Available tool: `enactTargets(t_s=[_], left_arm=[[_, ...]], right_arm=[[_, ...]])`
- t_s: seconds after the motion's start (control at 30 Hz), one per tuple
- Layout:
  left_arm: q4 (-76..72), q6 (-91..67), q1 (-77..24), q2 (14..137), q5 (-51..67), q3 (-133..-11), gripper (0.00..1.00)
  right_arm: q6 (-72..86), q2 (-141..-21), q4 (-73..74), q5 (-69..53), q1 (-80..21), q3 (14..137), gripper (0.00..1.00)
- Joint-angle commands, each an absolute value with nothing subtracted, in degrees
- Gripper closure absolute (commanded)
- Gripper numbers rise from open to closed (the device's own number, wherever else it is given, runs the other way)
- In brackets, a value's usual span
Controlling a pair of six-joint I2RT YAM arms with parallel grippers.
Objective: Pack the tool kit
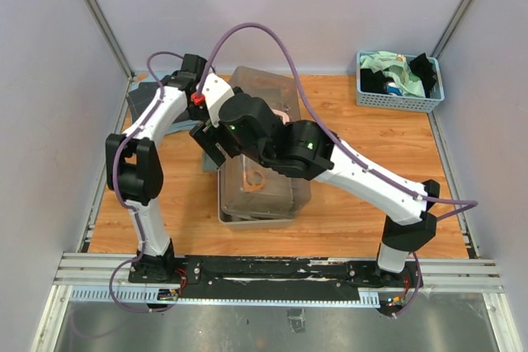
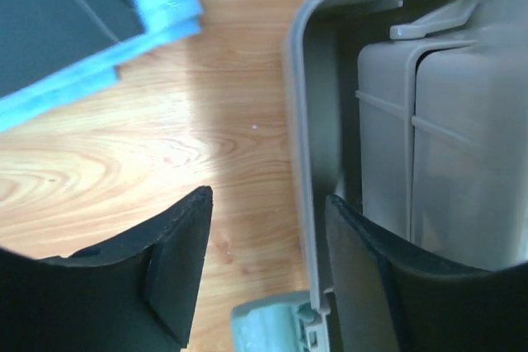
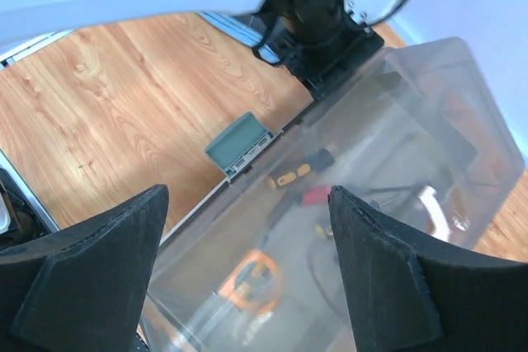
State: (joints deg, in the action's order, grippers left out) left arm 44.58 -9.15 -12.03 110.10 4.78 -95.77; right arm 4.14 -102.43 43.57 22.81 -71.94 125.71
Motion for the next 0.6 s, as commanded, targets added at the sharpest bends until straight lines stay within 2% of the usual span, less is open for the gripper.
enactTargets(t_s=[0.0,0.1,0.2,0.43,0.57], left_arm=[[44.6,-6.6,-10.6,102.1,3.0,-98.2,0.31],[44.7,-6.6,-9.7,98.8,2.2,-97.8,0.21],[44.6,-6.2,-8.3,96.0,1.0,-97.8,0.17],[44.7,-6.1,-0.1,88.5,7.4,-94.8,0.15],[44.5,-5.0,2.5,84.9,12.2,-88.5,0.15]], right_arm=[[5.7,-100.0,42.5,25.1,-71.1,123.0,0.20],[6.9,-97.9,42.4,27.0,-69.9,120.8,0.20],[8.5,-96.1,42.3,26.9,-68.0,118.4,0.19],[16.6,-96.3,49.2,18.5,-56.2,115.0,0.19],[16.6,-100.2,52.7,15.9,-51.8,119.1,0.21]])
